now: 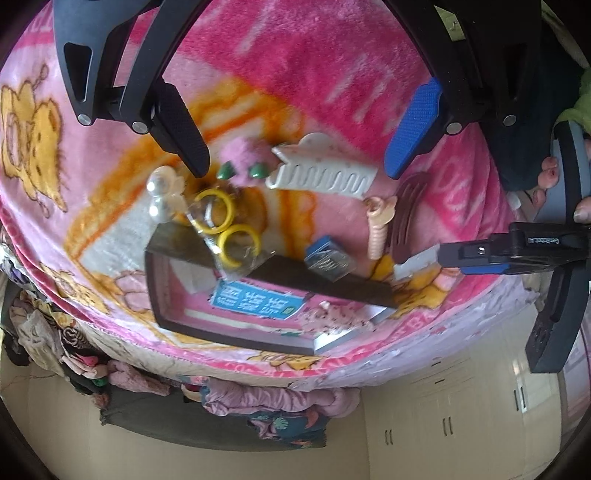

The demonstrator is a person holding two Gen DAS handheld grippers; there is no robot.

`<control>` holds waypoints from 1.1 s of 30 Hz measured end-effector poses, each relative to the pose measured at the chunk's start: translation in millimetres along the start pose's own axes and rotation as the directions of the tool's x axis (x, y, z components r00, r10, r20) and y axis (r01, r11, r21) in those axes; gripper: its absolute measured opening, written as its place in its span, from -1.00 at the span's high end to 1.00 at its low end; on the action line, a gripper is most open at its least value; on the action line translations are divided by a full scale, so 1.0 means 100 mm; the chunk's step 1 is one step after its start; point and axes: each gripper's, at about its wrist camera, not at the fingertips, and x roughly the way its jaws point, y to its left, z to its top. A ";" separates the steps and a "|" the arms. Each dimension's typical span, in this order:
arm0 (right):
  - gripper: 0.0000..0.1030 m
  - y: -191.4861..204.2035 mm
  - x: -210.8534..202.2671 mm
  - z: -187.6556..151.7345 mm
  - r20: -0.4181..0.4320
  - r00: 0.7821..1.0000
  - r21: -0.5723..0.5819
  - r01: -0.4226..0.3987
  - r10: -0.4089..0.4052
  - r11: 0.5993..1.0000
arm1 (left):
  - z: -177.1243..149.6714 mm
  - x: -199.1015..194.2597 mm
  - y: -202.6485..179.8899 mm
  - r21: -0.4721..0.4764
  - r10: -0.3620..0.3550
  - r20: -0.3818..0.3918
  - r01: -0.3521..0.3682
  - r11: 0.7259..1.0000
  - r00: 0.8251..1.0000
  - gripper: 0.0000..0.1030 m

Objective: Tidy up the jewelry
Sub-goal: 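Grasp the brown hair clip with the left gripper while the right grasps the white claw clip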

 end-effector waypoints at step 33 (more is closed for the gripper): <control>-0.40 0.18 0.40 0.01 0.035 0.999 -0.106 0.010 -0.006 0.994 | 0.04 0.64 0.07 -0.096 -0.053 -0.133 0.041 0.995 0.990 0.44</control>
